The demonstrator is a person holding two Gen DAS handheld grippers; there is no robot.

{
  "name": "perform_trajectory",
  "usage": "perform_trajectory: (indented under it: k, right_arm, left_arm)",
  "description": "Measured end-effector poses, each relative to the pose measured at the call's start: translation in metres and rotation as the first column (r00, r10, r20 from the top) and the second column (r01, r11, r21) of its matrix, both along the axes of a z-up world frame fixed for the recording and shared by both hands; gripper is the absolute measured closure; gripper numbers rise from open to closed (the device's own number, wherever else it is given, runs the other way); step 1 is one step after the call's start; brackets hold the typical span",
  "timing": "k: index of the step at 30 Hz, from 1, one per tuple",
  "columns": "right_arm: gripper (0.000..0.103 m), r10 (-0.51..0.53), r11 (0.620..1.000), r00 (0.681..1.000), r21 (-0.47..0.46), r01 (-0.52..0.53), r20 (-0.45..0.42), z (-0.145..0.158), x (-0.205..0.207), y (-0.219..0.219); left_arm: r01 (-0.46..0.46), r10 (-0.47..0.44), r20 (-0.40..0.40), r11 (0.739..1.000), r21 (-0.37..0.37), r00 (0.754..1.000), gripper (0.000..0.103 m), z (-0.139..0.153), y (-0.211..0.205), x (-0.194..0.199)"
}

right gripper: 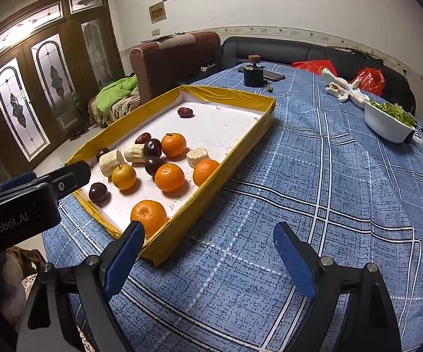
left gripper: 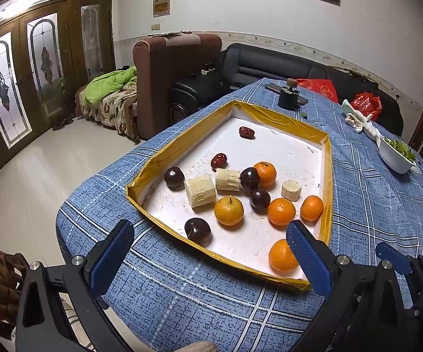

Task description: Organize fruits

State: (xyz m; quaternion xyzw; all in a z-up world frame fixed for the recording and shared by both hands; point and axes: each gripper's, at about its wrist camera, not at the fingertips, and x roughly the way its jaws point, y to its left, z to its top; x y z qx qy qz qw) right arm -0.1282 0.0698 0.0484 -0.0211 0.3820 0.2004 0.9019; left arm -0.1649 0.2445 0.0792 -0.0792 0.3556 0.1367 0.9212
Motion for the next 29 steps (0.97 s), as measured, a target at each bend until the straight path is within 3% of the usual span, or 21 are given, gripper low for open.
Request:
perform_trajectory:
  k: [19, 29]
  right_arm:
    - [0.01, 0.016, 1.0, 1.0, -0.011, -0.016, -0.008, -0.004, -0.003, 0.005]
    - [0.01, 0.021, 1.0, 1.0, -0.014, -0.021, 0.009, -0.001, -0.01, 0.005]
  left_arm:
    - [-0.005, 0.005, -0.006, 1.0, -0.003, 1.0, 0.0, -0.006, 0.0, 0.001]
    - [0.02, -0.02, 0.036, 1.0, -0.003, 0.999, 0.0, 0.005, -0.004, -0.009]
